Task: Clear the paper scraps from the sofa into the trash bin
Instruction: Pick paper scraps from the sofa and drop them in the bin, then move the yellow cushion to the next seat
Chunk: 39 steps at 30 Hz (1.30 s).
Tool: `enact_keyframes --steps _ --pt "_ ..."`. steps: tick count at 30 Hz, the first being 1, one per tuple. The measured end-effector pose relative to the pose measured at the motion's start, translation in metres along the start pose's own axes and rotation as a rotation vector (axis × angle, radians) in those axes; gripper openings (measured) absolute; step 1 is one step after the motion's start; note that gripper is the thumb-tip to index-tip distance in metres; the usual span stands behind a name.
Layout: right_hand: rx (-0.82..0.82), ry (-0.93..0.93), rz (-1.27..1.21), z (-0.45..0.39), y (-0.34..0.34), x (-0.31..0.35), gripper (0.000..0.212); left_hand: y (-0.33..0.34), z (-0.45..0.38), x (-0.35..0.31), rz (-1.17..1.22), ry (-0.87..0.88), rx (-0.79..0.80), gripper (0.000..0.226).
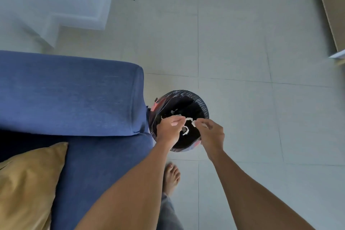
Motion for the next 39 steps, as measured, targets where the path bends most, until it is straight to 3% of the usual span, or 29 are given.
enact_keyframes --steps 3,6,9,15,23,29,32,39 --pt "0.079 0.02 0.05 -0.024 0.005 0.002 0.035 0.005 -0.024 0.001 -0.058 -0.044 -0.025 0.027" --pt "0.174 0.019 0.118 -0.039 0.011 0.004 0.058 0.005 -0.04 0.004 -0.164 -0.06 -0.006 0.035" --pt "0.241 0.038 0.207 -0.049 0.015 0.001 0.067 0.0 -0.046 0.007 -0.173 -0.096 -0.003 0.038" --pt "0.302 0.016 0.241 -0.038 0.021 0.024 0.067 -0.021 -0.03 0.003 -0.109 -0.139 -0.024 0.045" --pt "0.351 -0.064 0.129 0.051 0.036 0.069 0.034 -0.073 0.068 -0.009 0.054 -0.1 -0.082 0.064" --pt "0.567 -0.034 -0.001 0.161 0.052 0.093 0.058 -0.149 0.191 0.002 0.137 -0.045 -0.27 0.069" --pt "0.704 -0.099 0.057 0.224 0.068 0.11 0.07 -0.193 0.258 0.019 0.207 -0.042 -0.423 0.07" --pt "0.953 -0.342 0.334 0.35 0.142 0.153 0.07 -0.286 0.395 0.081 0.486 -0.084 -0.862 0.06"
Point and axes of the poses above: each hand's wrist, its own z-axis away from the middle knuckle, its own y-axis out of the palm, x = y × z, the point moved 4 cm from there along -z, towards the middle knuckle, and after that the axes turned 3 degrees about z, right-handed, at the moved point
